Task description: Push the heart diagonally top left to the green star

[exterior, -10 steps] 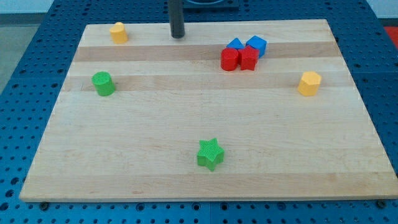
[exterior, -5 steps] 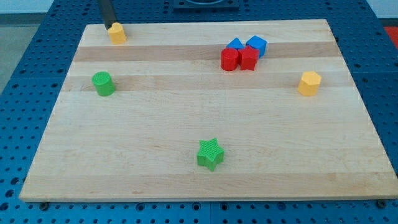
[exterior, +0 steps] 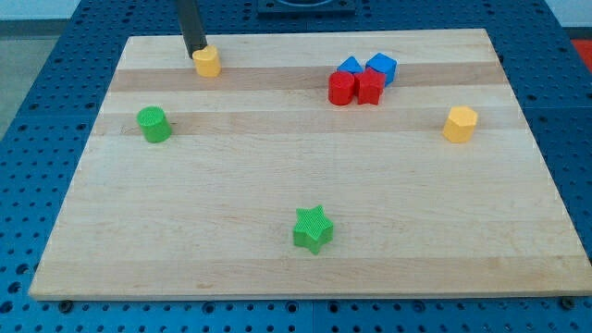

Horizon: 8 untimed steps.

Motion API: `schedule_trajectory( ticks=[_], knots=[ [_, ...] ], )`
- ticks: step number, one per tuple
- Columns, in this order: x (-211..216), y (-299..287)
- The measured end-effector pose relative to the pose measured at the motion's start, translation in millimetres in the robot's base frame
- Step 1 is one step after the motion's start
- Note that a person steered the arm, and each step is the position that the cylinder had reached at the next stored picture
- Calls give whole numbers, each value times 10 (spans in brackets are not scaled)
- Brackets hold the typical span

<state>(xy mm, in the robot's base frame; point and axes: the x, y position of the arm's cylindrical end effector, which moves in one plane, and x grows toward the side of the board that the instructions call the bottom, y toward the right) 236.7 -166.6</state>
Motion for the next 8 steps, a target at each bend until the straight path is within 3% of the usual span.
schedule_trajectory(
  ticks=[1, 3, 5, 8],
  knots=[
    [25, 140],
    [489, 382],
    [754, 203],
    [1569, 330]
  ],
)
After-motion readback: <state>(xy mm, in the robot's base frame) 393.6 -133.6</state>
